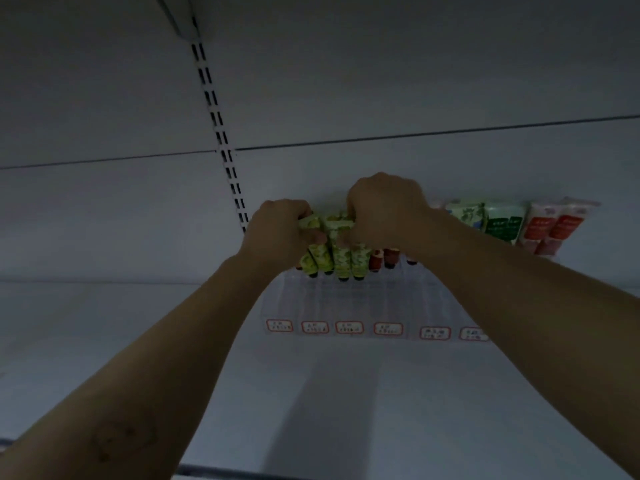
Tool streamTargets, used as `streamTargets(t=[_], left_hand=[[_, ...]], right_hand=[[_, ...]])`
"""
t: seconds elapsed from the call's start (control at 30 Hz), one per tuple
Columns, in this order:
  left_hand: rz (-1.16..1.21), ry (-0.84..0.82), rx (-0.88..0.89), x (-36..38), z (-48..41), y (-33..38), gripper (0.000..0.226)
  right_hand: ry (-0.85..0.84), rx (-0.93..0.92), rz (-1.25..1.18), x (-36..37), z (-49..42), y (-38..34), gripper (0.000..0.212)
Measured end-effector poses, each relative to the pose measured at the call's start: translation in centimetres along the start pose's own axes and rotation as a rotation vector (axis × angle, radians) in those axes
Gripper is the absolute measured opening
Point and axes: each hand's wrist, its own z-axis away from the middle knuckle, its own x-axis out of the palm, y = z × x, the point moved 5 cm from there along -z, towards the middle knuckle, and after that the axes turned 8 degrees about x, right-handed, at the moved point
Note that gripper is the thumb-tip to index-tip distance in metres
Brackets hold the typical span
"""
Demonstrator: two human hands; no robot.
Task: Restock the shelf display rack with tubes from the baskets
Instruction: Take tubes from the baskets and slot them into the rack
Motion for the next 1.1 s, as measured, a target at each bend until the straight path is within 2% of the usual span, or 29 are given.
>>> streamTargets(t=[0.1, 0.2, 0.33, 0.5, 0.67, 0.77, 0.87, 1.0, 1.1], left_hand=[[-0.022, 0.047, 0.065, 0.4, -0.4, -0.1, 0.029], [-0.048, 0.064, 0.112, 0.5, -0.8, 0.0, 0.028], [-0.038, 0.087, 0.181, 0.9, -0.6, 0.5, 0.028], [-0.049, 0.102, 0.243, 0.7, -0.5, 1.1, 0.038], [-0.041, 0.109, 0.215, 0.6, -0.4, 1.7, 0.036], [-0.127, 0.085, 0.165, 0.8, -0.5, 1.8, 0.024], [-0.166, 0.052, 0.109, 0.9, -0.3, 2.2, 0.017], [-0.171, -0.029, 0.057, 0.2, 0.1, 2.2, 0.015], [-0.156, -0.104, 0.036, 0.0, 0.0, 2.3, 0.027]], right_hand=[[0.159, -0.106, 0.011, -0.7, -0.7, -1.8, 0.037], [0.145, -0.120, -0.034, 0.1, -1.3, -2.5, 0.021], [0.141, -0.140, -0.077, 1.0, -1.4, -2.0, 0.012], [0.127, -0.090, -0.224, 1.6, -0.8, -1.7, 0.019], [0.065, -0.019, -0.286, 1.6, -1.3, -1.4, 0.015], [0.051, -0.003, -0.291, 1.5, -1.2, -1.5, 0.015], [0.063, -0.008, -0.225, 1.1, 0.2, -1.7, 0.006], [0.106, 0.019, -0.220, -1.7, 4.4, -0.5, 0.020], [0.103, 0.036, -0.194, -3.1, 7.5, 0.8, 0.026]])
